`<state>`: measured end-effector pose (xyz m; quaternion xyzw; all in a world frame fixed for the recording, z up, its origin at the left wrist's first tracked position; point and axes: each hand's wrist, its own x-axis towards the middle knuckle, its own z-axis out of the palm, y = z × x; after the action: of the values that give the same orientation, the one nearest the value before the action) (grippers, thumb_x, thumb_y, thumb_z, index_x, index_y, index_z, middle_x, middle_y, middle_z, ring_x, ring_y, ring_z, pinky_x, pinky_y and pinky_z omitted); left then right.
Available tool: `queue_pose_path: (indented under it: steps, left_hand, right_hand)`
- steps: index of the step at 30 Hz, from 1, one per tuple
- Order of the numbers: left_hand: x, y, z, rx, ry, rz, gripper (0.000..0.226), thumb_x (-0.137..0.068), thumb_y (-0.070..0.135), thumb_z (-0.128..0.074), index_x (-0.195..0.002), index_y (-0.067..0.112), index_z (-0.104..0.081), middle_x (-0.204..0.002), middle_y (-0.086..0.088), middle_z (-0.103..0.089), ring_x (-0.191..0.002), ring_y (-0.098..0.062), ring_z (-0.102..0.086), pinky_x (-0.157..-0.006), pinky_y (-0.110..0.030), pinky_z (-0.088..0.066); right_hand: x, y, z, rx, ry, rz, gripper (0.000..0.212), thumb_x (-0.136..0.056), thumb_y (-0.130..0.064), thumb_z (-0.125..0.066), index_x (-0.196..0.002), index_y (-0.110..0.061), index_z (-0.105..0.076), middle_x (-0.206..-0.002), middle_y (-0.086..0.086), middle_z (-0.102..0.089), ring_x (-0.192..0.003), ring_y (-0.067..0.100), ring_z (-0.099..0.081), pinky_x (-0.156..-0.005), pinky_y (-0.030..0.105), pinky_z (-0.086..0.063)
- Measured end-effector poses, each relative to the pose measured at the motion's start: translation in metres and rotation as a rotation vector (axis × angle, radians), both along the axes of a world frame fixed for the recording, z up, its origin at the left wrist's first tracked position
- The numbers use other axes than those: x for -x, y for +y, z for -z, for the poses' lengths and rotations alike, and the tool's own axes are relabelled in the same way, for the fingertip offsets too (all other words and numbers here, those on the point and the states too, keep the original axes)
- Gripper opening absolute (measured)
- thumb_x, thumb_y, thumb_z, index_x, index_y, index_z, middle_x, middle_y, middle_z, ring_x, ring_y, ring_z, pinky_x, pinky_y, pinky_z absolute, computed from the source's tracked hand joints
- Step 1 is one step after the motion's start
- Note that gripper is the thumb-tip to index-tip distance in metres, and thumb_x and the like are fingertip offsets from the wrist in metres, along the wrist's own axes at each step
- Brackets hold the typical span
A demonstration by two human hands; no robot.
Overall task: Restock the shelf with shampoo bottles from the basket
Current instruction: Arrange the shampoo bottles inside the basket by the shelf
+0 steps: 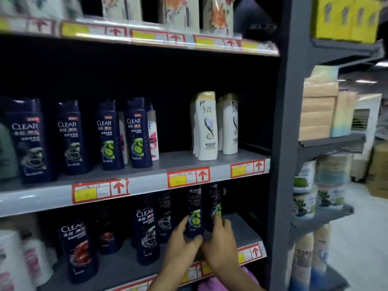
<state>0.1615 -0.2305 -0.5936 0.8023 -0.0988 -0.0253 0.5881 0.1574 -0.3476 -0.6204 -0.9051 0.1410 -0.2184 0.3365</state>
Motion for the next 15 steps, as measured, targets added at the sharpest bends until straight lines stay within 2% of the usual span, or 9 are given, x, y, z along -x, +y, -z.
queue_pose_path:
  steps: [2,6,10,15]
  left_hand:
    - [0.009,0.004,-0.008,-0.027,0.008,0.006,0.073,-0.092,0.016,-0.069,-0.155,0.028,-0.034,-0.152,0.001,-0.046,-0.132,-0.014,-0.047,-0.113,-0.029,-0.037]
    - [0.026,0.011,-0.03,-0.059,-0.011,0.017,0.073,-0.091,0.015,-0.07,-0.154,0.026,-0.035,-0.15,0.0,-0.049,-0.124,-0.01,-0.049,-0.114,-0.03,-0.038]
    - [0.045,0.019,-0.054,-0.13,-0.052,0.01,0.072,-0.091,0.022,-0.07,-0.154,0.03,-0.036,-0.154,0.0,-0.045,-0.138,-0.016,-0.045,-0.116,-0.03,-0.035]
    - [0.076,0.036,-0.066,-0.278,-0.124,0.022,0.068,-0.095,0.029,-0.065,-0.155,0.027,-0.034,-0.156,0.005,-0.041,-0.141,-0.013,-0.041,-0.113,-0.025,-0.033]
  right_hand:
    - [0.01,-0.003,-0.012,-0.007,0.014,-0.017,0.065,-0.082,-0.023,-0.075,-0.139,-0.023,-0.043,-0.131,0.003,-0.044,-0.121,0.026,-0.053,-0.096,0.036,-0.051]
    - [0.029,-0.006,-0.034,-0.027,0.015,-0.044,0.071,-0.08,-0.034,-0.077,-0.142,-0.024,-0.042,-0.13,0.002,-0.045,-0.123,0.025,-0.051,-0.101,0.035,-0.048]
    - [0.05,-0.004,-0.055,0.029,0.048,-0.072,0.078,-0.081,-0.04,-0.075,-0.147,-0.026,-0.035,-0.133,0.003,-0.042,-0.128,0.025,-0.047,-0.102,0.035,-0.046]
    - [0.091,-0.009,-0.069,0.111,0.061,-0.135,0.075,-0.08,-0.033,-0.075,-0.145,-0.025,-0.038,-0.13,0.005,-0.044,-0.122,0.026,-0.05,-0.097,0.036,-0.05]
